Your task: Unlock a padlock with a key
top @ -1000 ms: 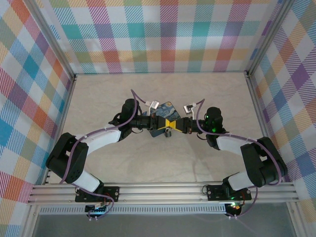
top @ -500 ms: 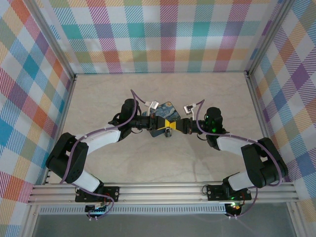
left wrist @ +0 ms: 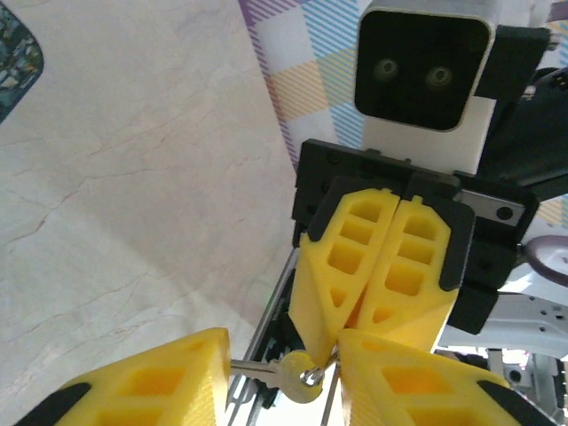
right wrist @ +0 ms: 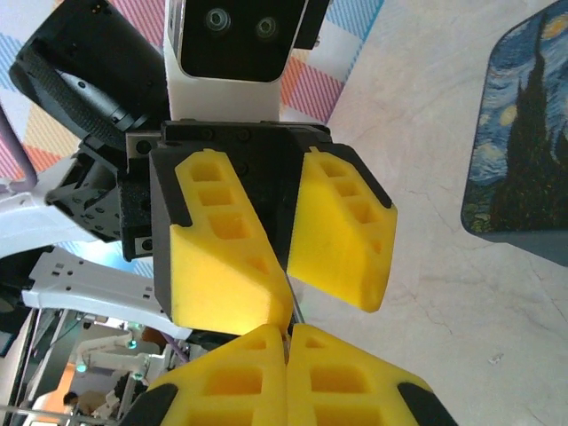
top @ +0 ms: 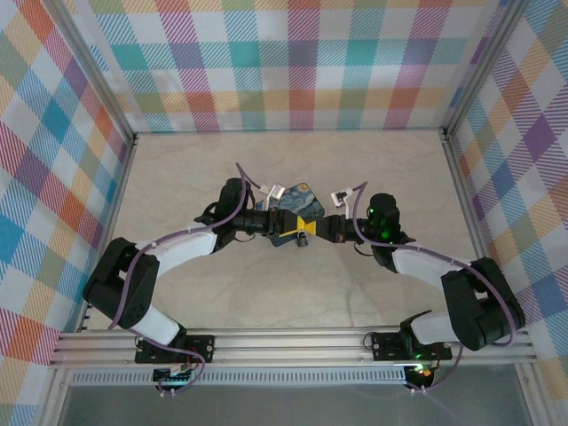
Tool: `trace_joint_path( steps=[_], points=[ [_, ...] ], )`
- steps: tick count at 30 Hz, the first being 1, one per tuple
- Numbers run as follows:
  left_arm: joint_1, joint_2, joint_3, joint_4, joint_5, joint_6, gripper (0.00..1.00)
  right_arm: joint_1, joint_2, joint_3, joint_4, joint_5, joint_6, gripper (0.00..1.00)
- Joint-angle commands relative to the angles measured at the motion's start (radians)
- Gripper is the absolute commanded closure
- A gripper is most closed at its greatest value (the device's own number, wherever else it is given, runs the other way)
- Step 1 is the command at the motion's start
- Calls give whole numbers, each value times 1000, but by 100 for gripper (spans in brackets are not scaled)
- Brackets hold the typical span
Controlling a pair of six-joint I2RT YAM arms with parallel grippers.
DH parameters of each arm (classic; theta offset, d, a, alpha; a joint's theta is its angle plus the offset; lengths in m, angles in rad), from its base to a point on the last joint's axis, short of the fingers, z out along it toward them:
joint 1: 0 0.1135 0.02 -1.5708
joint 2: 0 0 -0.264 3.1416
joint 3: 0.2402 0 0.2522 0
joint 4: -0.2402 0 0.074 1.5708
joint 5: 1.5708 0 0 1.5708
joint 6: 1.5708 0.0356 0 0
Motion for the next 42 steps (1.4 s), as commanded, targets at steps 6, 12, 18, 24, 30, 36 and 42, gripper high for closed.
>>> trace_joint_path(
  steps=[6, 12, 18, 24, 30, 36, 42],
  points=[
    [39, -96, -17, -68, -271, 37, 58, -1, -22, -7, -124, -37, -88, 100],
    [30, -134, -57, -90, -344, 4, 57, -12, -34, -10, -173, 0, -101, 100],
    [-147, -161, -100, -182, -654, -2, 57, -48, -84, -14, -272, 126, -106, 100],
    [-255, -75, -115, -121, -904, -50, 56, -115, -133, -7, -422, 242, -112, 100],
    [-345, 103, 11, -194, -1020, -15, 51, -185, -211, -17, -530, 327, -132, 100],
    [-401, 193, 111, -283, -1203, -28, 45, -188, -196, 10, -579, 347, -158, 100],
    [-422, 297, 237, -413, -1298, -57, 44, -190, -162, 50, -641, 392, -191, 100]
  ],
)
